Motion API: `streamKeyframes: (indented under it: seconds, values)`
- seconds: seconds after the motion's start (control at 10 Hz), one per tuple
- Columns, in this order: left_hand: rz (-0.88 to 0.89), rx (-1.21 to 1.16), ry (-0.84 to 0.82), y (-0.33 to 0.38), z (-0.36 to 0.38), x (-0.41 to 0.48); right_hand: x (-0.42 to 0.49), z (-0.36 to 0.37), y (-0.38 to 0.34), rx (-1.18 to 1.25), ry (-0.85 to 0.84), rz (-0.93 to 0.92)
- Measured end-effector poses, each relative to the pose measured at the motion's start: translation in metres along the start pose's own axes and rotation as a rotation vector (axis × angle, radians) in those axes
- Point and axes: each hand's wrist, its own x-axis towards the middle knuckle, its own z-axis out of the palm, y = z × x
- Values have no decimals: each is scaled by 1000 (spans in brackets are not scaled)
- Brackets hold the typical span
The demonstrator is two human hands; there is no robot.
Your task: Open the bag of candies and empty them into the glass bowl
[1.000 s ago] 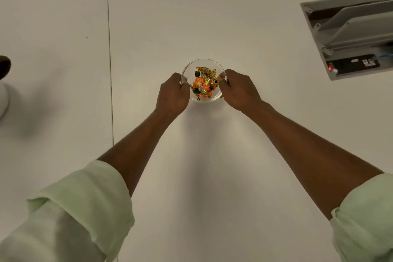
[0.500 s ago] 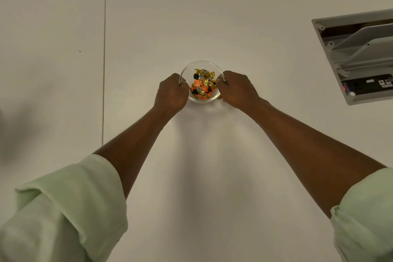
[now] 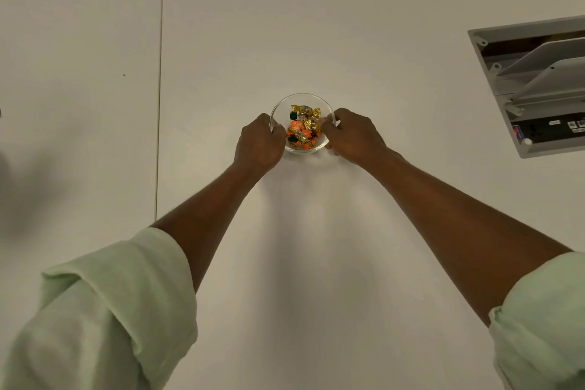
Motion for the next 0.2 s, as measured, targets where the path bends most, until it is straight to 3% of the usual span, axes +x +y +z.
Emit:
streamKeyframes:
  seconds: [0.2]
  values:
    - [-31,6,75,-14,0,-21,-33,7,18,-42,30,-7]
